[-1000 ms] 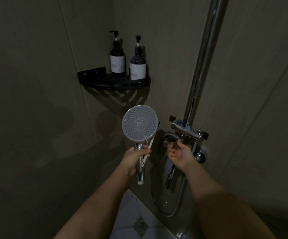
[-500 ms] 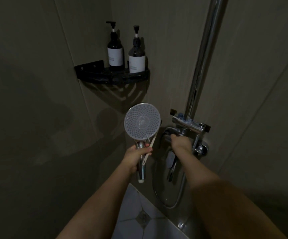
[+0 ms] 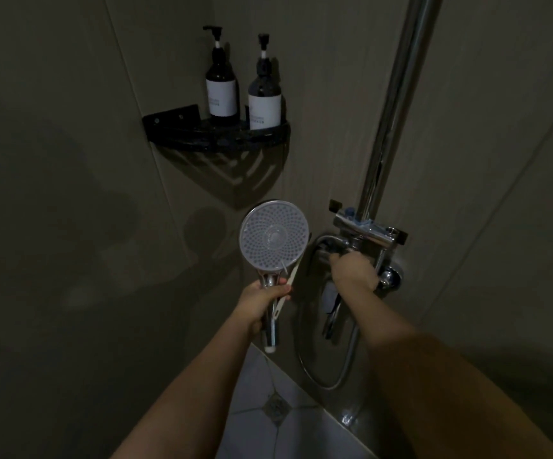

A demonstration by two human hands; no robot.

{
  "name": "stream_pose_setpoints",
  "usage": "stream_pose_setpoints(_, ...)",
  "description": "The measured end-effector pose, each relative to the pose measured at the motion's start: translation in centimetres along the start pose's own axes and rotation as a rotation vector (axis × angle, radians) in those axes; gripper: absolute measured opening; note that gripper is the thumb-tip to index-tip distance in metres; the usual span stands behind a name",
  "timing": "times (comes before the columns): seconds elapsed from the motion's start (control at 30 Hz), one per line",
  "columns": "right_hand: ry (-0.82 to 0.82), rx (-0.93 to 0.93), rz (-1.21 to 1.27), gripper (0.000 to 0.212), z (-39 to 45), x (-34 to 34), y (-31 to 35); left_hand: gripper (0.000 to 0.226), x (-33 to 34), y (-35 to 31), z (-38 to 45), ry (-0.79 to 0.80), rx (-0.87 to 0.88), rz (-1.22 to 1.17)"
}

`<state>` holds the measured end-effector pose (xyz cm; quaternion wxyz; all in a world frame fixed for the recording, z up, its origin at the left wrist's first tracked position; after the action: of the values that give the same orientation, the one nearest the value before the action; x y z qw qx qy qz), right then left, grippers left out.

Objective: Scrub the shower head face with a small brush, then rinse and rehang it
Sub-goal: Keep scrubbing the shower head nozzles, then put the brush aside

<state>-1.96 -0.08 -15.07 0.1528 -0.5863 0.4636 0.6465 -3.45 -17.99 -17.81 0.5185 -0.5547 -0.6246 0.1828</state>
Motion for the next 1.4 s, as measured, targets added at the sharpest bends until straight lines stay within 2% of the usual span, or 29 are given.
stream_pose_setpoints(0.13, 0.077, 0.022, 0.169, 0.057, -0.3, 1.7, -1.5, 0.017, -0.9, 1.0, 0.1, -0.047, -0.024, 0.063)
stream_pose_setpoints(0.23, 0.122, 0.016, 0.355, 0.062, -1.5, 3.0, -3.4, 0.018, -1.9, 2.0, -0.1, -0.075, -0.037, 0.113)
stream_pose_setpoints(0.3, 0.210, 0.019, 0.473, 0.063, -2.0, 3.9, -4.5, 0.019, -2.4, 2.6, -0.3, -0.081, -0.044, 0.118)
stream_pose_setpoints(0.47, 0.329, 0.017, 0.469, 0.044, -1.6, 5.8, -5.1, 0.019, -2.5, 3.0, -0.9, -0.052, -0.069, 0.124)
stream_pose_setpoints(0.67, 0.300, 0.042, 0.339, 0.035, -1.1, 6.2, -4.6, 0.020, -2.9, 2.7, -1.5, -0.052, -0.093, 0.120)
stream_pose_setpoints(1.4, 0.357, 0.077, 0.446, 0.043, -1.1, 6.8, -4.9, 0.018, -3.8, 2.5, -2.2, -0.038, -0.093, 0.153)
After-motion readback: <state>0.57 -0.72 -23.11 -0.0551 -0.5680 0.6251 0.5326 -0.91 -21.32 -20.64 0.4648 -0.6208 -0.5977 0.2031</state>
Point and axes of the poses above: each hand's wrist, its own z-axis towards the middle knuckle, its own x-axis out of the palm, y = z × x, the point moved 2 cm from there along z, towards the middle knuckle, and after that the axes turned 9 degrees about -z, right-handed, at the moved point
